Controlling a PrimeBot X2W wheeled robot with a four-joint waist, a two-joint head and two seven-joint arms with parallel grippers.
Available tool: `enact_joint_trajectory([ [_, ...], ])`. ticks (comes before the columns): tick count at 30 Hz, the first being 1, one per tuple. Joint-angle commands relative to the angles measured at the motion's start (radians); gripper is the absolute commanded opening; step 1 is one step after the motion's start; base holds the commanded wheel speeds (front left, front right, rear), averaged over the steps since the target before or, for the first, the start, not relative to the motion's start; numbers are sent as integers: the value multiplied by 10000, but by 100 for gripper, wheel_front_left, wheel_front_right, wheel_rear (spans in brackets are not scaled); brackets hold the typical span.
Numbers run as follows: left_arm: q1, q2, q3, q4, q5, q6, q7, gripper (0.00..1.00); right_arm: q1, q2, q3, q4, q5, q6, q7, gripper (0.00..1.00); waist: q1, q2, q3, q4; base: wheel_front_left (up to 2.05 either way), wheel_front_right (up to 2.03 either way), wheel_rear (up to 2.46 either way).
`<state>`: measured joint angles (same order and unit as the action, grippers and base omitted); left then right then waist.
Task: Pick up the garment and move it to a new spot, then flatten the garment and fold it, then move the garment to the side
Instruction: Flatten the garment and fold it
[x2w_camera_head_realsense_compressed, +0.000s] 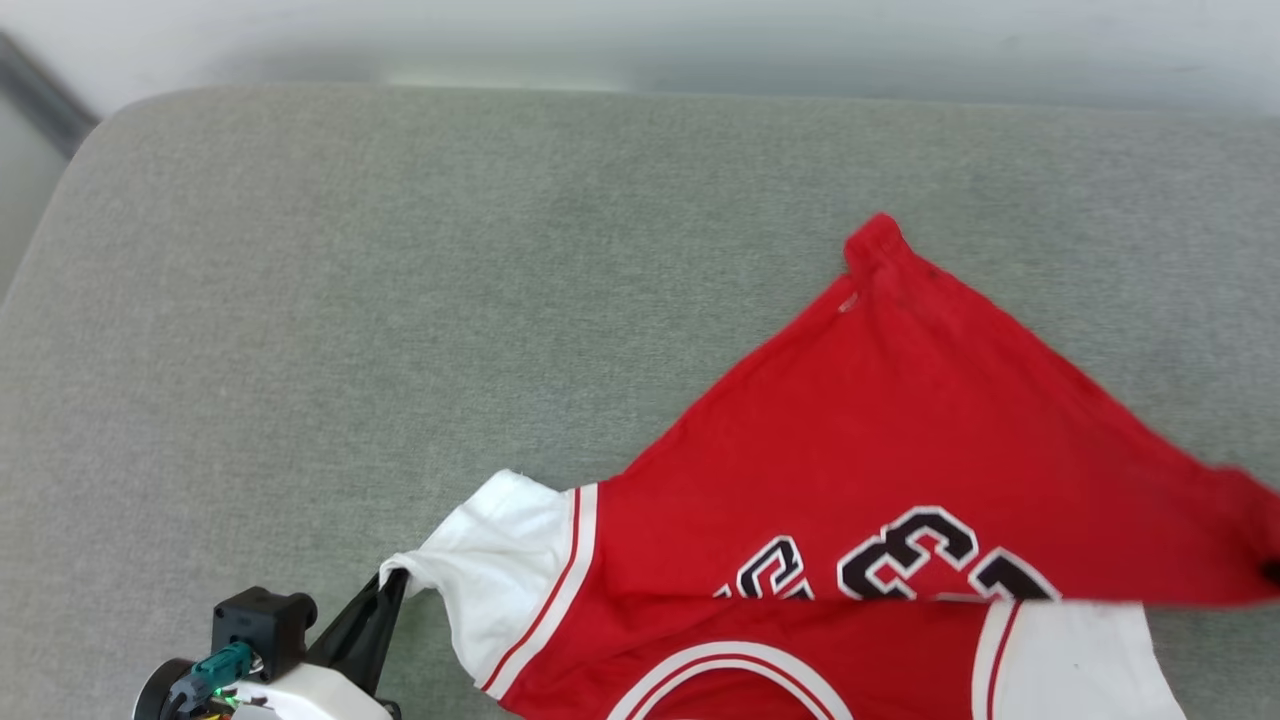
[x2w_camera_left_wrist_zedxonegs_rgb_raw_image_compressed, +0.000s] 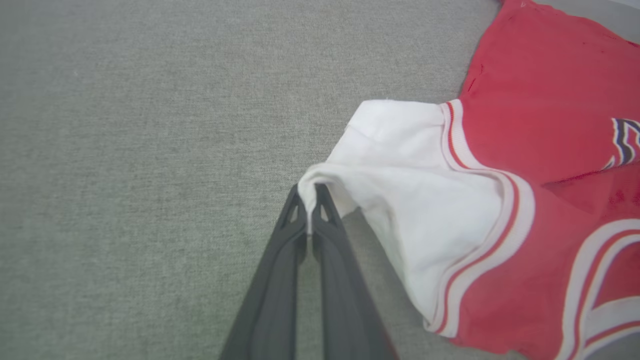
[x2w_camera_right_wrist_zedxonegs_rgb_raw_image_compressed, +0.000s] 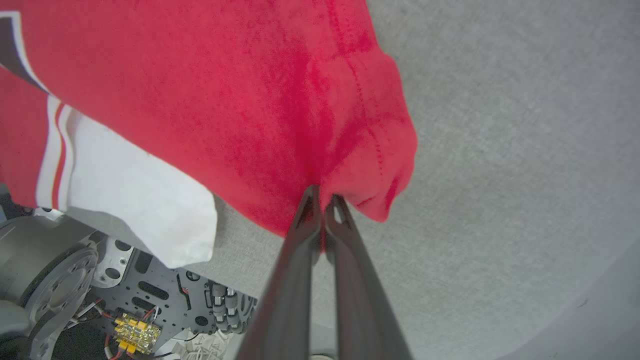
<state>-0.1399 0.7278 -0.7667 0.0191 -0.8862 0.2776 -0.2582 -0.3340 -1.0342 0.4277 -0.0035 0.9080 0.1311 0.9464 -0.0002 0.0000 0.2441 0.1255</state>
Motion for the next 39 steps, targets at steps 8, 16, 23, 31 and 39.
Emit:
enact_joint_trajectory([
  [8,322,178,82,-112,-95,140,-9,0,3728,10,-667,-509,327,-5,-1023,0,2,0,-262,-394,0,0,0],
  [16,222,189,18,-72,-53,72,53,0,4358,570,-1394,-830,-25,-7,-1558,100,2,0,-231,-449,0,0,0],
  [23,94,138,-55,-114,67,98,75,0,3077,534,-2648,-1690,-87,-5,-1628,100,2,0,-254,-364,0,0,0],
  [31,-588,-73,-211,-230,411,-14,217,0,-792,743,-1629,-2200,-765,-5,-217,100,2,0,356,229,0,0,0],
  [39,-1516,-546,-349,-252,881,-188,161,0,-4708,2648,1130,710,-2111,-7,1288,100,2,0,1612,971,0,0,0],
])
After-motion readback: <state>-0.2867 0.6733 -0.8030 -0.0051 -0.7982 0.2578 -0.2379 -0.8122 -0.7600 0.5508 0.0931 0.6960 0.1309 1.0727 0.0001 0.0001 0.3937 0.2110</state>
